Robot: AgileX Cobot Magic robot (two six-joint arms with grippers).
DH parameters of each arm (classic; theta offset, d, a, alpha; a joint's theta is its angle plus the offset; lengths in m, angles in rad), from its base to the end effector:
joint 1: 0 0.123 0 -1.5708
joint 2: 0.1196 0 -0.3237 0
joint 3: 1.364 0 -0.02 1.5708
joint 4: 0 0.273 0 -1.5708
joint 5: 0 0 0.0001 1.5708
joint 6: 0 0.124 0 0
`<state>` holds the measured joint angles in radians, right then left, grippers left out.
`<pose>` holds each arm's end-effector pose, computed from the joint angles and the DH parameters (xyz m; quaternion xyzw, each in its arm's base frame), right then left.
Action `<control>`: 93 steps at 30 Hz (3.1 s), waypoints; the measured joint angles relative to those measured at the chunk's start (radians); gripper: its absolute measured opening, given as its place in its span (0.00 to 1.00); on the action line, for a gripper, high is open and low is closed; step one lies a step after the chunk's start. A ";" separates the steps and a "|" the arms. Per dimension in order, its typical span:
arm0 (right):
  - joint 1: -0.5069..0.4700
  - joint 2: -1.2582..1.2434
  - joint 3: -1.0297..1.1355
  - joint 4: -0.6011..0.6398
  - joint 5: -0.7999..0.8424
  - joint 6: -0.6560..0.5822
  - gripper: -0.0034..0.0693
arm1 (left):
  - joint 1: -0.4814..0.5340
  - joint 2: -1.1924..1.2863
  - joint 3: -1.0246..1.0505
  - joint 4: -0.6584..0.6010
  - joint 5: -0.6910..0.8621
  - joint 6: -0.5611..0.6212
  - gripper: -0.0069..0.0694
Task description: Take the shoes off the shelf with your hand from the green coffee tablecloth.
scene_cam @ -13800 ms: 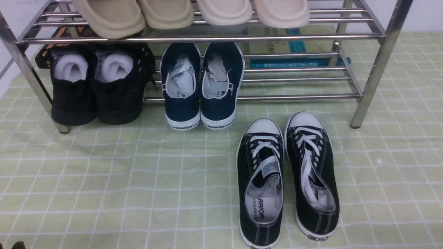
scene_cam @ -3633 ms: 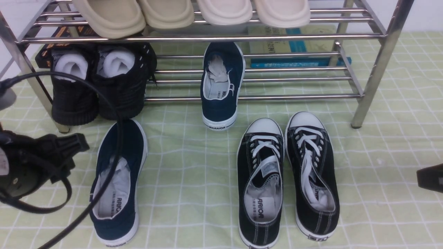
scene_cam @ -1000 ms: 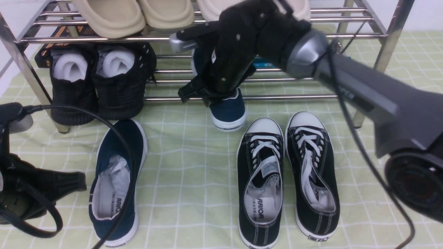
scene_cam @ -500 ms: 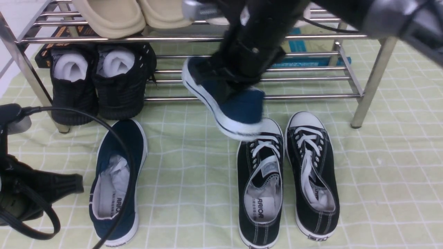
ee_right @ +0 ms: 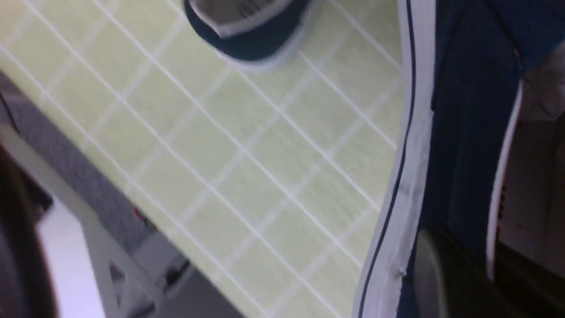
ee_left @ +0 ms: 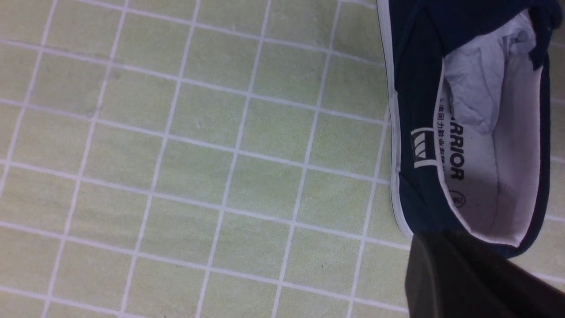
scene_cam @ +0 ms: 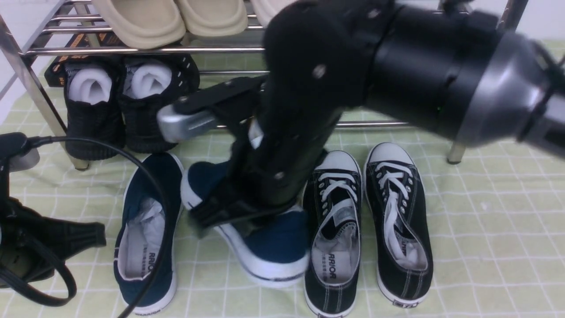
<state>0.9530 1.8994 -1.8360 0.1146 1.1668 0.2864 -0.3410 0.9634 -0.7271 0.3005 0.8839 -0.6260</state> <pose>0.2582 0.3858 0.3291 -0.3090 0.9255 0.1689 0.1399 0.1841 -0.0352 0.2859 -0.0752 0.9522 -0.0010 0.2962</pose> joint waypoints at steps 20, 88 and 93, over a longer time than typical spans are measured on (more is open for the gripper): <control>0.001 0.178 0.004 -0.147 -0.233 0.281 0.08 | 0.000 0.000 0.000 0.000 0.007 -0.001 0.15; -0.143 -1.351 1.400 -0.177 -0.891 -0.121 0.04 | 0.000 0.000 0.000 -0.022 0.015 -0.001 0.19; -0.143 -1.351 1.464 -0.178 -0.967 -0.121 0.04 | 0.000 0.000 0.000 0.008 0.015 -0.001 0.19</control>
<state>0.8097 0.5481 -0.3720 -0.0636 0.2002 0.1655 -0.3410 0.9634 -0.7271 0.3083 0.8986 -0.6269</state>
